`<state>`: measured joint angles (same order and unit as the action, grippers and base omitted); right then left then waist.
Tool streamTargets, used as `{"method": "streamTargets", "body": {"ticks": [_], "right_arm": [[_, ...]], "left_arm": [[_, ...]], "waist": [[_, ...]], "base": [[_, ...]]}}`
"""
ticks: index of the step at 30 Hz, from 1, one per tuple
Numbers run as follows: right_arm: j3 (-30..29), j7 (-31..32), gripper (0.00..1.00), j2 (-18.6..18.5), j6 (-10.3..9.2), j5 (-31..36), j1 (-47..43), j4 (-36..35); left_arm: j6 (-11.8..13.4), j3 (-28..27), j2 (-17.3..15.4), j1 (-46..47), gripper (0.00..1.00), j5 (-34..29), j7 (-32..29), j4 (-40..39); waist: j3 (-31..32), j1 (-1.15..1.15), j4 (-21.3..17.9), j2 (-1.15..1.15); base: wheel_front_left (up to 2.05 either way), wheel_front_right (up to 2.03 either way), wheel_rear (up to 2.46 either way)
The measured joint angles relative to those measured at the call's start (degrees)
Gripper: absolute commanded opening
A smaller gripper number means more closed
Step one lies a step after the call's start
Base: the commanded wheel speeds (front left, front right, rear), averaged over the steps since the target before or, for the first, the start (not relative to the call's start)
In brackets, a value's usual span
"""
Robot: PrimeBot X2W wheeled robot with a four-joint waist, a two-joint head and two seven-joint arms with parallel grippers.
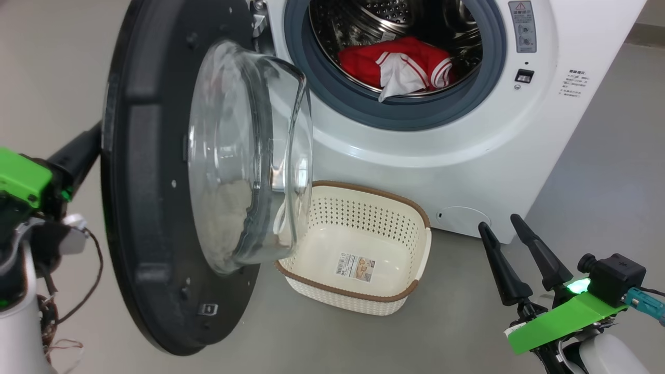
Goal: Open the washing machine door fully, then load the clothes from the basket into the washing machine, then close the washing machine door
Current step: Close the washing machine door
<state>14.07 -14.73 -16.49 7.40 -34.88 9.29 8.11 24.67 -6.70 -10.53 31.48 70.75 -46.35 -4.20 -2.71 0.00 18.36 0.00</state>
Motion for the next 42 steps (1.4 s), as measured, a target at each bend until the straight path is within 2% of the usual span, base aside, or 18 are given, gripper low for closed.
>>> {"method": "streamTargets", "body": {"ticks": [15, 42], "right_arm": [[-0.01, 0.00, 1.00, 0.19, 0.00, 0.00, 0.01, 0.03], [0.70, 0.00, 1.00, 0.07, 0.00, -0.04, 0.02, 0.34]], "left_arm": [[0.55, 1.59, 1.91, -0.69, 0.00, -0.07, 0.03, -1.56], [0.27, 2.98, 3.55, -0.71, 0.00, -0.08, 0.80, -1.43]], "waist": [[-0.13, 0.00, -4.16, 0.00], [0.40, 0.00, -16.42, 0.00]], "base": [[0.00, 0.00, 0.00], [0.00, 0.00, 0.00]]}}
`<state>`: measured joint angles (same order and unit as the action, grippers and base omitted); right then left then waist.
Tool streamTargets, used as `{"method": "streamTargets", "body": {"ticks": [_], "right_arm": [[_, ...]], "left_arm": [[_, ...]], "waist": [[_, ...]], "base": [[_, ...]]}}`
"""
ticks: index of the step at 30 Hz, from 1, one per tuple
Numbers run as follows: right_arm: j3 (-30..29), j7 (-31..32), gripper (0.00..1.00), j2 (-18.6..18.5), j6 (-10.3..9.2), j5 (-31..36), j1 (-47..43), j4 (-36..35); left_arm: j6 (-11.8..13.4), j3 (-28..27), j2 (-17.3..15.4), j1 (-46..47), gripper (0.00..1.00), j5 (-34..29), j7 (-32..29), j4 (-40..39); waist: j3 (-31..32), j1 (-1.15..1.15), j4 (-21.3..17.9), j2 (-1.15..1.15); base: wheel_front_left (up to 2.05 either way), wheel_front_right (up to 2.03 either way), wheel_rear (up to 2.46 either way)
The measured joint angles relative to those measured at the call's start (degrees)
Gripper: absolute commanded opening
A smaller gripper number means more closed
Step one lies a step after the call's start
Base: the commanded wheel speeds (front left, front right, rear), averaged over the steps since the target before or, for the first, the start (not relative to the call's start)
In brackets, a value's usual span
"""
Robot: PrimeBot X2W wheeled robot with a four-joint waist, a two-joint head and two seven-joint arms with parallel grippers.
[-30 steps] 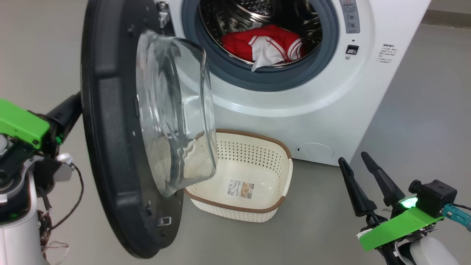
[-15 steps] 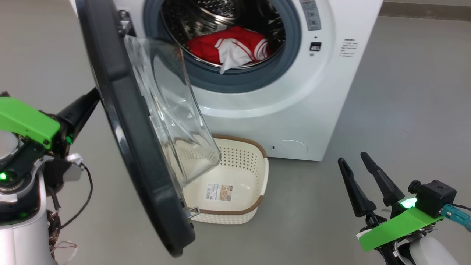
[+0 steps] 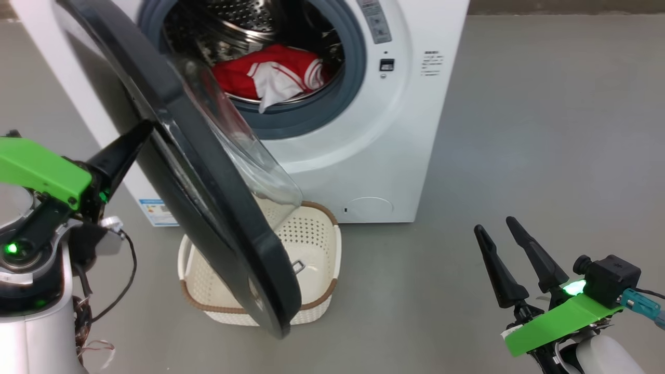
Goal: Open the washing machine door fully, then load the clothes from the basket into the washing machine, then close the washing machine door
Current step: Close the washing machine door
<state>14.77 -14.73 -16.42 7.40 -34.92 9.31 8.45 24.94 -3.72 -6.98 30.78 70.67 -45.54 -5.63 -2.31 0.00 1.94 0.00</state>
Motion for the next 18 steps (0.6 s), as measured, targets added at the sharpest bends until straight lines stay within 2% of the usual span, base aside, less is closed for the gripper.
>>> {"method": "streamTargets", "body": {"ticks": [18], "right_arm": [[0.16, 0.00, 1.00, -0.09, 0.00, -0.03, 0.19, -0.07]], "left_arm": [[-1.09, -0.31, 1.08, 1.04, 0.00, -0.97, 3.36, 1.69]], "waist": [[-1.97, 0.00, -7.38, 0.00]], "base": [[0.00, 0.00, 0.00]]}}
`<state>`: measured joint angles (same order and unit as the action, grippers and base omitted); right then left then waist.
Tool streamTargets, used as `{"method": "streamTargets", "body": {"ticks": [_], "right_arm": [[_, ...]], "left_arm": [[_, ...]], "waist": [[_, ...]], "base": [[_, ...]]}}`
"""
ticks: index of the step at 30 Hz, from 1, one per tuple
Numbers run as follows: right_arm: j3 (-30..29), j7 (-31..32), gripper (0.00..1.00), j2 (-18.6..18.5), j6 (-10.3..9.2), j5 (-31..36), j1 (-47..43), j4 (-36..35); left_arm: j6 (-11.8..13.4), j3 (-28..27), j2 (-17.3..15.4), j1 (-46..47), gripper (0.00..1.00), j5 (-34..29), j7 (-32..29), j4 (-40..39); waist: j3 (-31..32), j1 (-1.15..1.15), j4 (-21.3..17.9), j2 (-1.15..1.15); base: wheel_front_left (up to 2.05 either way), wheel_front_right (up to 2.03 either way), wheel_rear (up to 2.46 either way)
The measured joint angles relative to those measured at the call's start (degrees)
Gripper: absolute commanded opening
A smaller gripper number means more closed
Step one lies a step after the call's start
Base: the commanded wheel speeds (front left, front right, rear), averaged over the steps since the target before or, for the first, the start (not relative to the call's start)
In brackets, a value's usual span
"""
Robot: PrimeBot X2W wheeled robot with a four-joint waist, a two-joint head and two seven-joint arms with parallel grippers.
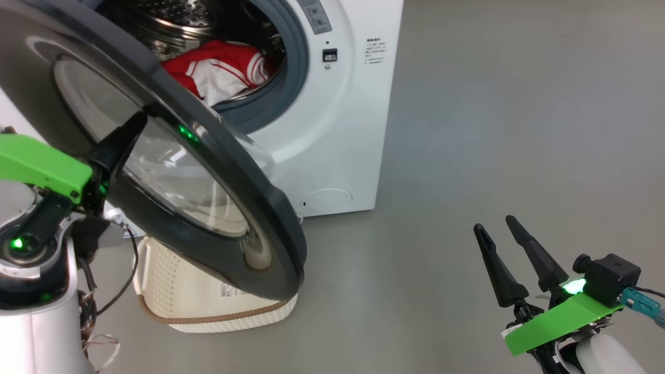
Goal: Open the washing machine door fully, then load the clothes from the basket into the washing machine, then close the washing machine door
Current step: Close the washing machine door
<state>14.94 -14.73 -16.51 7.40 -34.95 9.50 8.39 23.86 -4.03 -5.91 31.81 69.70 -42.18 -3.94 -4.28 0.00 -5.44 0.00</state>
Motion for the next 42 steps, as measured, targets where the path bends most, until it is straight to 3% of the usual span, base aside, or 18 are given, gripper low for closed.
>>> {"method": "streamTargets", "body": {"ticks": [11, 27, 34, 36, 37, 39, 40, 42], "right_arm": [[-0.41, 0.00, 1.00, 0.00, 0.00, 0.00, 0.01, -0.01], [-0.81, 0.00, 1.00, 0.01, 0.00, 0.00, 0.04, 0.01], [-0.94, 0.00, 1.00, 0.01, 0.00, 0.00, 0.04, 0.01], [-1.02, 0.00, 1.00, 0.01, 0.00, 0.00, 0.04, 0.01], [-1.03, 0.00, 1.00, 0.01, 0.00, 0.00, 0.04, 0.02], [-1.04, 0.00, 1.00, 0.01, 0.00, 0.00, 0.03, 0.01], [-1.03, 0.00, 1.00, 0.00, 0.00, 0.00, 0.03, 0.01], [-1.04, 0.00, 1.00, -0.01, 0.00, 0.00, 0.03, -0.01]], "left_arm": [[-1.19, -0.03, 0.27, 0.49, 0.00, 0.00, 0.25, 0.38], [-3.54, 0.24, 0.49, 0.43, 0.00, 0.01, 0.68, 0.38], [-6.04, 1.01, -1.01, -0.28, 0.00, -1.56, 1.32, -1.21], [-6.81, 1.11, -1.53, -1.26, 0.38, -2.29, 1.52, -1.85], [-6.95, 1.08, -1.57, -1.82, 0.48, -2.43, 1.75, -1.96], [-7.00, 0.98, -1.57, -3.13, 0.88, -2.65, 2.34, -2.34], [-7.08, 0.98, -1.67, -3.80, 1.00, -2.86, 2.72, -2.70], [-8.68, 1.02, -2.45, -5.31, 1.00, -4.36, 4.00, -3.64]], "waist": [[-0.82, 0.00, -1.58, 0.00], [-0.54, 0.00, 0.66, 0.00], [0.09, 0.00, 1.62, 0.00], [0.30, 0.00, 1.81, 0.00], [0.41, 0.00, 1.88, 0.00], [0.62, 0.00, 1.97, 0.00], [0.71, 0.00, 1.98, 0.00], [0.83, 0.00, 1.92, 0.00]], "base": [[0.00, 0.00, 0.00], [0.00, 0.00, 0.00], [0.00, 0.00, 0.00], [0.00, 0.00, 0.00], [0.00, 0.00, 0.00], [0.00, 0.00, 0.00], [0.00, 0.00, 0.00], [0.00, 0.00, 0.00]]}}
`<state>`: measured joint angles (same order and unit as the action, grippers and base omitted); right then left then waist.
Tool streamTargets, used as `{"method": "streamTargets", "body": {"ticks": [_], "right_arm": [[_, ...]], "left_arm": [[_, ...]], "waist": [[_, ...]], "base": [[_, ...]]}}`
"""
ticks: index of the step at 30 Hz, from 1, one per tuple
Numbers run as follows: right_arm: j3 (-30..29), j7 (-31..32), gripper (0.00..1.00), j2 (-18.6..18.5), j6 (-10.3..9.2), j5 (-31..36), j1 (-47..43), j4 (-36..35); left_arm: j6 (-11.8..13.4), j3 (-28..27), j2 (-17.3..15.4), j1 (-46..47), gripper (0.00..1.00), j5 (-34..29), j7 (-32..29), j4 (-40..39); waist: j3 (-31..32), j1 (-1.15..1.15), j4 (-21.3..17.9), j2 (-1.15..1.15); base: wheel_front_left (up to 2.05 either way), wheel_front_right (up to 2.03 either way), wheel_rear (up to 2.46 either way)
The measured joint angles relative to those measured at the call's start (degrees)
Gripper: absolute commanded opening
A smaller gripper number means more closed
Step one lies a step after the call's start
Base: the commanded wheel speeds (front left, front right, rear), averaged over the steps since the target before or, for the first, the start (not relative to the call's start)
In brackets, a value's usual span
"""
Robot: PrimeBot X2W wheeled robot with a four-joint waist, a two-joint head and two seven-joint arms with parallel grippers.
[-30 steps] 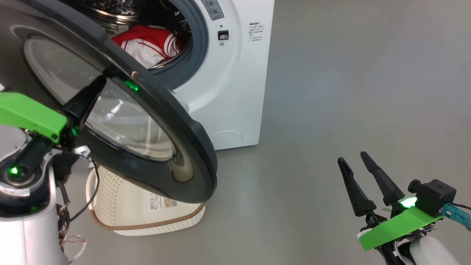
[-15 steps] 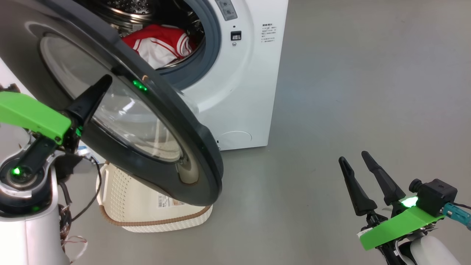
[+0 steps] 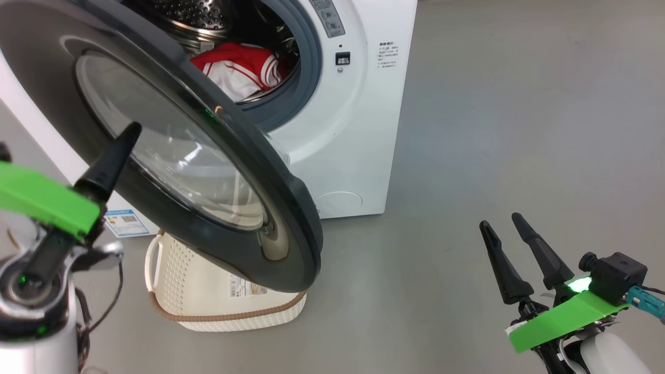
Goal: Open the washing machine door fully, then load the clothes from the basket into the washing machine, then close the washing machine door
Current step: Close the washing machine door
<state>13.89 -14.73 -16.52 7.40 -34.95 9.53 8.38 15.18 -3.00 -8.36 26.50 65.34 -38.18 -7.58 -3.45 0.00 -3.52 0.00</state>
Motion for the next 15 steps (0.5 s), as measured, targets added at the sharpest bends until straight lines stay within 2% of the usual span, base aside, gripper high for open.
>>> {"method": "streamTargets", "body": {"ticks": [6, 11, 15], "right_arm": [[-0.05, 0.00, 1.00, -0.09, 0.00, 0.00, -0.01, -0.03], [-0.32, 0.00, 1.00, -0.32, 0.00, 0.00, -0.02, -0.05], [-0.46, 0.00, 1.00, -0.42, 0.00, 0.00, -0.02, -0.11]], "left_arm": [[-6.51, 1.13, -0.21, -6.97, 1.00, -4.49, 6.76, -1.43], [-11.99, 1.98, -0.19, -12.62, 1.00, -10.80, 15.44, -1.72], [-15.07, 2.38, -0.14, -16.65, 1.00, -17.09, 23.97, -1.49]], "waist": [[0.14, 0.00, -0.29, 0.00], [0.04, 0.00, -0.64, 0.00], [-0.11, 0.00, -0.88, 0.00]], "base": [[0.00, 0.00, 0.00], [0.00, 0.00, 0.00], [0.00, 0.00, 0.00]]}}
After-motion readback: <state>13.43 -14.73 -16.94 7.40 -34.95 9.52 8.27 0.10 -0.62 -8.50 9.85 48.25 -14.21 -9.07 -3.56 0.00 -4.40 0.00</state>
